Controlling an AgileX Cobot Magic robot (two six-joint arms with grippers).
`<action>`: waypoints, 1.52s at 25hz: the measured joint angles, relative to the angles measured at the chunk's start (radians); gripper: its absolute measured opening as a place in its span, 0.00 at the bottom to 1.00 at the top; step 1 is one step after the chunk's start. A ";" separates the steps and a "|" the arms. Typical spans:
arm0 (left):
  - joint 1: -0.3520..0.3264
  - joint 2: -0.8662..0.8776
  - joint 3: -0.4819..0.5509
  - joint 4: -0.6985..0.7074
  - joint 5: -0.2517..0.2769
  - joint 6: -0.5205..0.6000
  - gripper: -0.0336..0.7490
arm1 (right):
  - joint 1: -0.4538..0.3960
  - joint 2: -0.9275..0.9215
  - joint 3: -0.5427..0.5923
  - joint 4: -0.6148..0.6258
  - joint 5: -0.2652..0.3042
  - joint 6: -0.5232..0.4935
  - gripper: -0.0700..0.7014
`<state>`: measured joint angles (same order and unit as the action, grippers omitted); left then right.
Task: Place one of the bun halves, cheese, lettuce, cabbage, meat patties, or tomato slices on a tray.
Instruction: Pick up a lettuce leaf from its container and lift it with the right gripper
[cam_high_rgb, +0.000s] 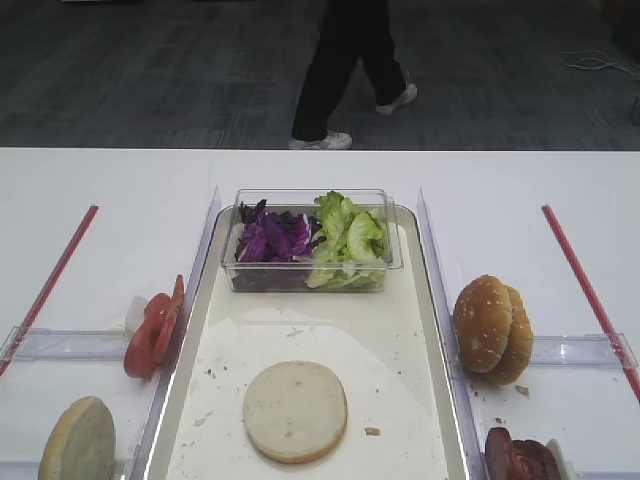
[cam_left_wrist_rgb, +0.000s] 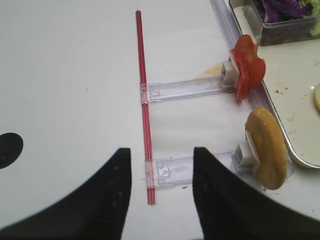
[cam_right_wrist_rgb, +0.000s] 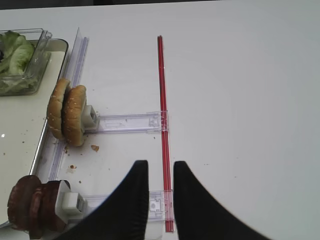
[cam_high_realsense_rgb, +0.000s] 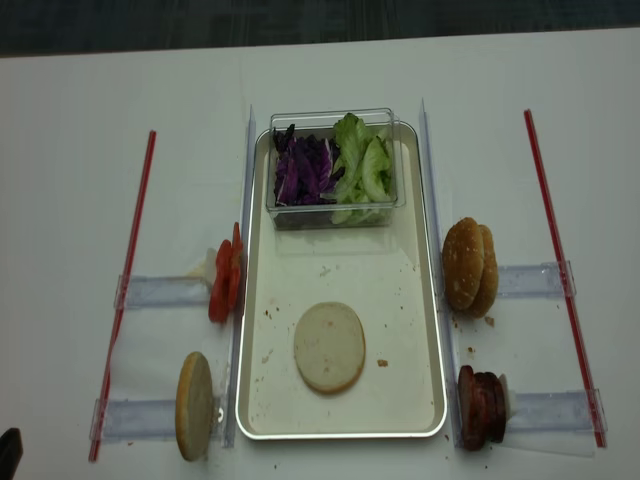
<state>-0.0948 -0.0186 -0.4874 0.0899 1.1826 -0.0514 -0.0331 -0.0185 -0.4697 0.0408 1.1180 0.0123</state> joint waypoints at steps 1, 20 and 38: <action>0.000 0.000 0.000 0.000 0.000 0.000 0.43 | 0.000 0.000 0.000 0.000 0.000 0.000 0.29; 0.000 0.000 0.000 0.000 0.000 0.000 0.43 | 0.000 0.000 0.000 0.000 0.000 0.000 0.29; 0.000 0.000 0.000 0.000 0.000 0.000 0.43 | 0.000 0.000 0.000 0.002 0.000 0.002 0.29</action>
<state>-0.0948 -0.0186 -0.4874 0.0899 1.1826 -0.0514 -0.0331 -0.0185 -0.4697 0.0431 1.1180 0.0141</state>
